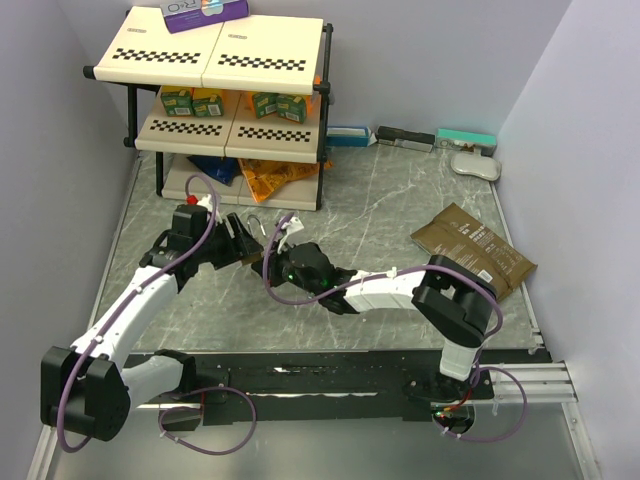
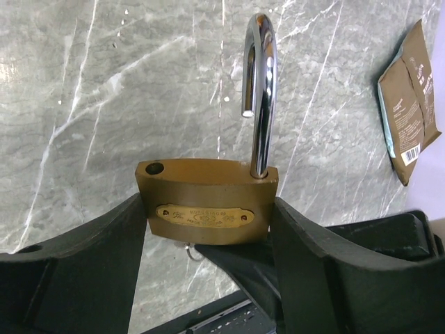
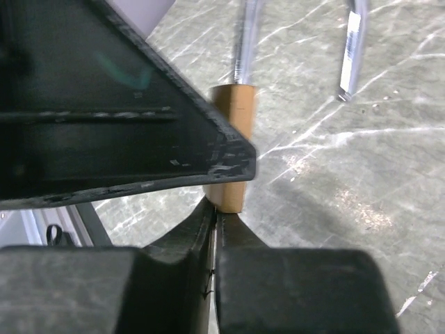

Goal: Unlock with the key

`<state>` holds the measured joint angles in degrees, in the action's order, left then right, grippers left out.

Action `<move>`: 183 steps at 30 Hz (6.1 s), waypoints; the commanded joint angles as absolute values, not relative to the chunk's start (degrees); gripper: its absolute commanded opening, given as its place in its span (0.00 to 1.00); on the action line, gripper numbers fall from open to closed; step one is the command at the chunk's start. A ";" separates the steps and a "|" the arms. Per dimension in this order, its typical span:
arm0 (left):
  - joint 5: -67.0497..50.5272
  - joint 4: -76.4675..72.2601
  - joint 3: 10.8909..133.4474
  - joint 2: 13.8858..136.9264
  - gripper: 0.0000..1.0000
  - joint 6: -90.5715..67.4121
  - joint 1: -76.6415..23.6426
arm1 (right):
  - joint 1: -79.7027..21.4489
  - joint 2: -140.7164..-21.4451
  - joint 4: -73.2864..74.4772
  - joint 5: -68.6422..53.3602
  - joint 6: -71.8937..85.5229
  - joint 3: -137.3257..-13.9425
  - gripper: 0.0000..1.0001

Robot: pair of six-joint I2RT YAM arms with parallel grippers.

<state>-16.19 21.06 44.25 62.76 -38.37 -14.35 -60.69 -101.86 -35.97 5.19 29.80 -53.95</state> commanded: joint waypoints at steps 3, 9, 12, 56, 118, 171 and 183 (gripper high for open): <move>-17.32 15.38 45.53 61.52 0.01 -38.59 -14.42 | -60.56 -102.75 -37.18 5.27 30.50 -55.90 0.00; -16.35 15.21 46.93 63.98 0.01 -37.71 -14.41 | -60.47 -101.69 -38.58 4.13 32.16 -52.91 0.00; -15.39 14.42 47.37 64.77 0.01 -37.79 -14.33 | -60.64 -101.78 -39.37 2.55 33.22 -51.86 0.00; -17.85 24.52 46.76 70.92 0.01 -22.50 -12.48 | -54.67 -48.80 -25.76 13.01 34.02 -20.83 0.00; 16.43 25.32 54.06 80.96 0.99 -16.88 -15.82 | -53.53 -38.85 -6.25 20.04 25.66 -24.87 0.00; 25.93 12.92 49.74 93.95 0.99 -28.21 -59.85 | -53.61 -32.26 21.62 16.53 29.97 -37.62 0.00; 27.95 15.82 55.28 100.37 1.00 -24.79 -53.62 | -53.70 -29.88 22.50 17.67 31.47 -35.77 0.00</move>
